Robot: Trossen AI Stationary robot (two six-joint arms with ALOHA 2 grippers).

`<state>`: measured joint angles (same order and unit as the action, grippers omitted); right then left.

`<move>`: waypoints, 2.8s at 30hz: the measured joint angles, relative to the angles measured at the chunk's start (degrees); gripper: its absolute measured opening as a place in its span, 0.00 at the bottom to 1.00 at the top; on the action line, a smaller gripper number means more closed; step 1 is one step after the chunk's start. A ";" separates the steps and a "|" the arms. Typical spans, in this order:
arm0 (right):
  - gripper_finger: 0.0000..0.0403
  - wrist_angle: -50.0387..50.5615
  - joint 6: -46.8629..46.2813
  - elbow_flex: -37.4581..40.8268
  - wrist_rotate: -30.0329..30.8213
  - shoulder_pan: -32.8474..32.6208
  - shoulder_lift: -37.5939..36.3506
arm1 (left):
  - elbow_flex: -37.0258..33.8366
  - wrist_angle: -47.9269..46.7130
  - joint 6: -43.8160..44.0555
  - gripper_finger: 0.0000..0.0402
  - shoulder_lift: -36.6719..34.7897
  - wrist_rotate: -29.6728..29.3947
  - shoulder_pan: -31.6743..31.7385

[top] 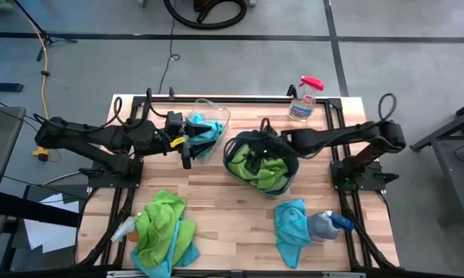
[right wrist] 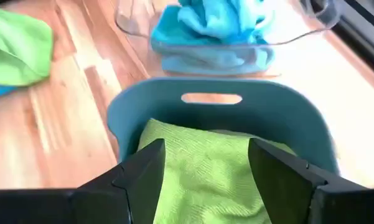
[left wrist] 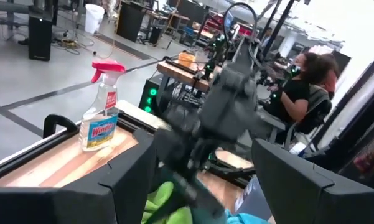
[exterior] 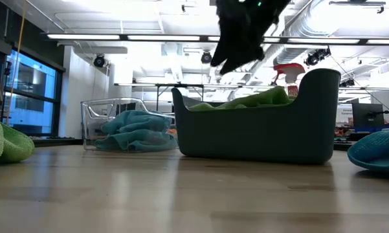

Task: Sort microfiber towel by color & place in baskets
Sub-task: Put the green microfiber towel into the blue bin

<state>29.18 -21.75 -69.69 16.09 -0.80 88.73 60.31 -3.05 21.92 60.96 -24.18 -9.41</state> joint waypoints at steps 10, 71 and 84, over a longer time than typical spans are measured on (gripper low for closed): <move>0.57 -2.89 2.74 0.00 -10.95 -1.57 -9.98 | 0.00 -0.42 -1.12 0.63 -2.00 1.48 -5.13; 0.57 -25.67 10.26 0.02 -19.60 -6.21 -14.82 | 24.39 -81.21 61.51 0.63 27.91 26.98 -26.61; 0.57 -20.33 10.26 0.02 -19.60 -6.21 -14.82 | 20.45 -79.61 72.01 0.63 28.34 31.46 -29.09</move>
<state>8.85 -11.49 -69.67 -3.50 -7.01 73.91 80.76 -82.66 93.93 89.30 7.28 -38.50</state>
